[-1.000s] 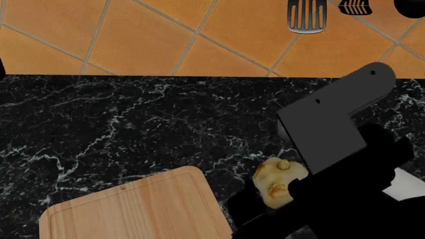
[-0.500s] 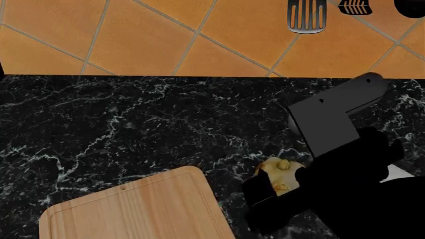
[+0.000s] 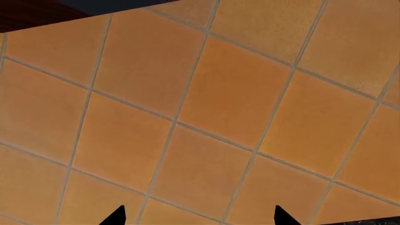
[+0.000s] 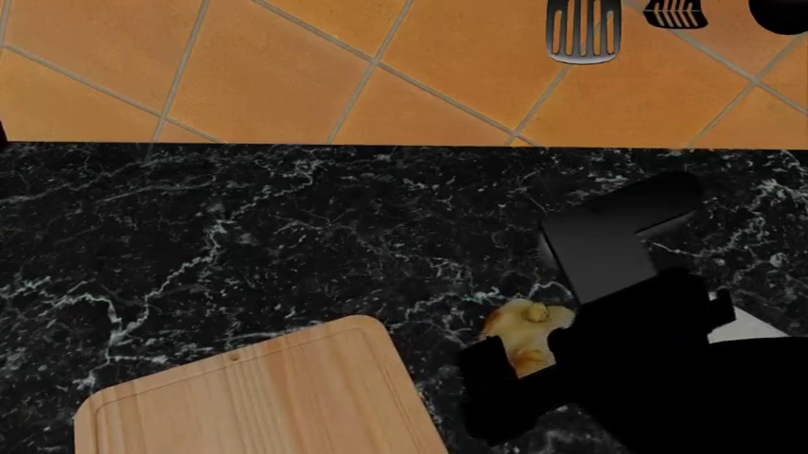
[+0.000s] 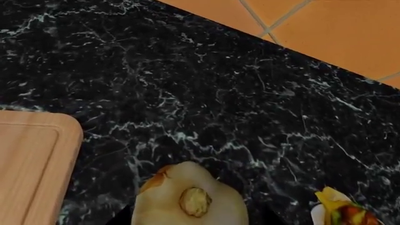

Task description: Clear the non-vegetable object off the cutting board and place the vegetables onto it.

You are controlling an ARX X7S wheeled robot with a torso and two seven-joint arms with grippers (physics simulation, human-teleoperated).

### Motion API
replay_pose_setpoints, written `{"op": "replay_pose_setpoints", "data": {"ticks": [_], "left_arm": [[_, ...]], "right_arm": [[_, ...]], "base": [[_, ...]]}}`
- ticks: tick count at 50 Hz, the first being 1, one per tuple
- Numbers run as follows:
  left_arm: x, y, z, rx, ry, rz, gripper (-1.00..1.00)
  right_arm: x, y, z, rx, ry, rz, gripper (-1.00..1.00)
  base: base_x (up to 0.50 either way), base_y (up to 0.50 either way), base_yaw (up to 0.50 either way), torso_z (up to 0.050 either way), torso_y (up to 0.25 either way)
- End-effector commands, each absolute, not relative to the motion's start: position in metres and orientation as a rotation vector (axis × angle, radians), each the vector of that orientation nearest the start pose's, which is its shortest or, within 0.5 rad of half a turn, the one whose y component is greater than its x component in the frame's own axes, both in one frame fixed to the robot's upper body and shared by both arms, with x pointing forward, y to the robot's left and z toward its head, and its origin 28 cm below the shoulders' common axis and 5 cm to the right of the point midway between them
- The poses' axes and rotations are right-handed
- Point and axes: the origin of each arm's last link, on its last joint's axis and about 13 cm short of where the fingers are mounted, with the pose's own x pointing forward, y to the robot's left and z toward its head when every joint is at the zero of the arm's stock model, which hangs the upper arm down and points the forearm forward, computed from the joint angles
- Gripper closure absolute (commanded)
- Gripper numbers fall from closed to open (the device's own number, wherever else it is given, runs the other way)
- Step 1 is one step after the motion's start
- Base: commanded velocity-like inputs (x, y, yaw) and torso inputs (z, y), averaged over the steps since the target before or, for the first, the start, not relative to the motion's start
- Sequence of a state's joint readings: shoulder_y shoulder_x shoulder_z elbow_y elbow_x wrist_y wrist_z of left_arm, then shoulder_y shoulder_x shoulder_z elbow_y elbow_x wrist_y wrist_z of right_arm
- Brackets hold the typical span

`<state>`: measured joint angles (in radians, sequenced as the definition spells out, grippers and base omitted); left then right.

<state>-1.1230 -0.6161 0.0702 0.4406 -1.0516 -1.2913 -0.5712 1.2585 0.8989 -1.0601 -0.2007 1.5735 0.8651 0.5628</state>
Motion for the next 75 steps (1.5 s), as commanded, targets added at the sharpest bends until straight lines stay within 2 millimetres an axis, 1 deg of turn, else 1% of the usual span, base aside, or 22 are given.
{"op": "replay_pose_setpoints", "data": {"ticks": [1,15,16,25,29,35,38,41,52,57,65,70,75], "left_arm": [[0.259,0.270,0.318,0.142,-0.143,0.008,-1.00],[0.259,0.270,0.316,0.143,-0.139,0.010,-1.00],[0.259,0.270,0.316,0.143,-0.140,0.010,-1.00],[0.258,0.271,0.316,0.143,-0.143,0.012,-1.00],[0.257,0.271,0.318,0.143,-0.147,0.013,-1.00],[0.257,0.271,0.319,0.143,-0.149,0.013,-1.00],[0.257,0.271,0.319,0.142,-0.150,0.013,-1.00],[0.256,0.270,0.321,0.144,-0.153,0.011,-1.00],[0.256,0.270,0.322,0.143,-0.154,0.011,-1.00],[0.256,0.270,0.322,0.142,-0.155,0.009,-1.00],[0.257,0.272,0.321,0.141,-0.152,0.013,-1.00],[0.258,0.271,0.320,0.145,-0.149,0.014,-1.00],[0.257,0.270,0.321,0.147,-0.150,0.014,-1.00]], "right_arm": [[0.274,-0.147,0.208,-0.254,0.554,0.325,-1.00],[0.273,-0.149,0.193,-0.251,0.599,0.330,-1.00],[0.273,-0.149,0.192,-0.254,0.600,0.332,1.00],[0.267,-0.148,0.200,-0.263,0.581,0.339,1.00],[0.261,-0.145,0.212,-0.284,0.551,0.349,1.00],[0.243,-0.135,0.241,-0.347,0.465,0.392,1.00],[0.237,-0.132,0.248,-0.369,0.440,0.406,1.00],[0.229,-0.127,0.261,-0.392,0.399,0.423,1.00],[0.216,-0.106,0.281,-0.446,0.326,0.515,1.00],[0.216,-0.098,0.282,-0.453,0.325,0.547,1.00],[0.232,-0.089,0.282,-0.443,0.329,0.587,1.00],[0.240,-0.084,0.290,-0.352,0.361,0.665,1.00],[0.249,-0.081,0.302,-0.320,0.445,0.714,1.00]], "base": [[0.04,0.00,0.00,0.000,0.000],[0.04,0.00,0.00,-0.001,0.000],[0.04,0.00,-0.01,0.000,0.000],[0.04,0.00,-0.01,-0.001,0.000],[0.04,0.00,-0.01,0.000,0.000],[0.04,0.00,-0.01,0.000,0.000],[0.04,0.00,0.00,0.000,0.000],[0.04,0.00,-0.01,0.000,0.000],[0.04,0.00,-0.01,0.000,0.000],[0.04,0.00,0.00,0.000,0.000],[0.04,0.00,0.00,0.000,0.000],[0.04,0.00,0.00,0.000,0.000],[0.04,0.00,0.00,0.000,0.000]]}}
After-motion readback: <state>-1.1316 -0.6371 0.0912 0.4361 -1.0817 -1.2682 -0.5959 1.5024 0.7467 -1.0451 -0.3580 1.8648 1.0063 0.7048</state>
